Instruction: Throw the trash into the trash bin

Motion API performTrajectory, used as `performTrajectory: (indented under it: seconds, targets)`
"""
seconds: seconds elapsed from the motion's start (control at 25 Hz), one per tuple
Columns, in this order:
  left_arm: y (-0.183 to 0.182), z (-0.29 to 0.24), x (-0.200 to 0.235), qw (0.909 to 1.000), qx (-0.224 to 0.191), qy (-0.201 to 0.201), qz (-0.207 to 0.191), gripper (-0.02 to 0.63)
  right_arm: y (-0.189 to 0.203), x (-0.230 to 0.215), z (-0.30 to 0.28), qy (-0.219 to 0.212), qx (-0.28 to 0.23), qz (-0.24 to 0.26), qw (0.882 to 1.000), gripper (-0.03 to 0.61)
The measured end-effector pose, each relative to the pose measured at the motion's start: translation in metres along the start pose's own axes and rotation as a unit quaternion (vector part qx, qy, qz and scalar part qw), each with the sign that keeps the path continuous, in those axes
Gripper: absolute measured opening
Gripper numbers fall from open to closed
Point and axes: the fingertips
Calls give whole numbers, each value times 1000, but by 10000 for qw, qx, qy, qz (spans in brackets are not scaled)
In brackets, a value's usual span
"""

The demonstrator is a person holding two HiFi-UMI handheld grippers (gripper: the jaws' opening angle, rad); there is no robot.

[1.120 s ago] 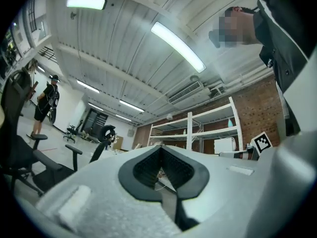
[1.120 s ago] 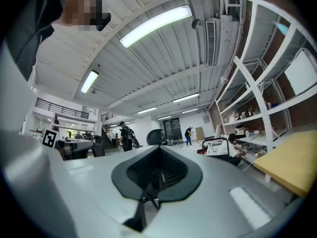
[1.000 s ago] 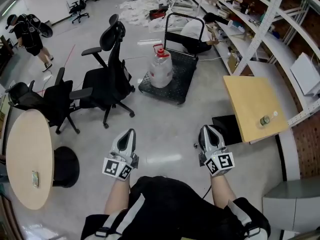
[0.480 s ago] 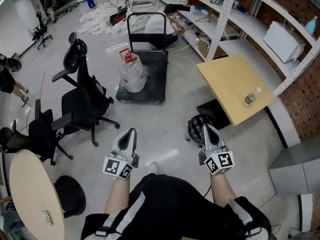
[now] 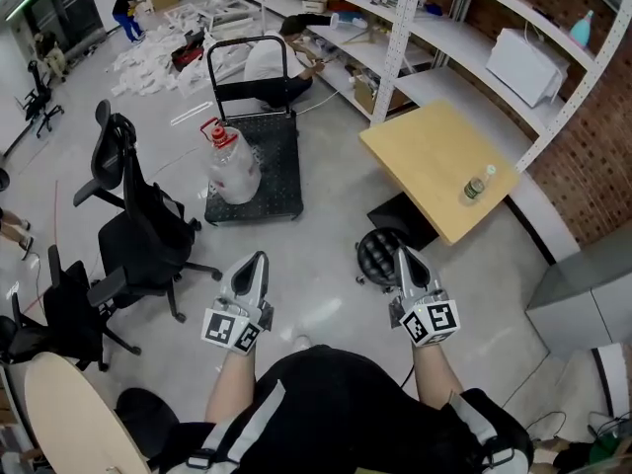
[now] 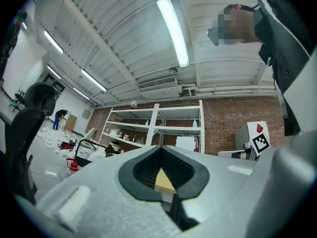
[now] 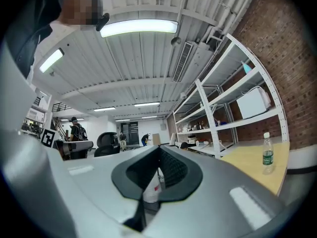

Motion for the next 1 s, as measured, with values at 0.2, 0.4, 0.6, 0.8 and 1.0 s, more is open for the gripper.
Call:
performTrajectory:
  seconds: [0.2, 0.4, 0.6, 0.8, 1.0]
  targets:
    - [11, -18, 14, 9992, 116, 351, 173, 0, -1, 0, -3, 333, -55, 53, 9994, 6]
    - [26, -41, 19, 9961, 207, 771, 373, 0, 0, -6, 7, 739, -53, 107, 9972, 5]
    - [43, -64, 10, 9899, 313, 1252, 582, 0, 2, -23, 28, 1260, -19, 167, 9919, 6]
    - [56, -85, -5, 9842, 504, 1573, 635, 0, 3, -42, 44, 1631, -18, 16, 9866, 6]
    - [67, -115, -15, 9821, 530, 1689, 646, 0, -9, -68, 41, 1656, -164, 50, 9860, 6]
Point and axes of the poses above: the fingertips, and each gripper's own axes: z backward along the fingers, x to its left, y out of its underside, and after that the axes turned 14 degrees about y, right-handed
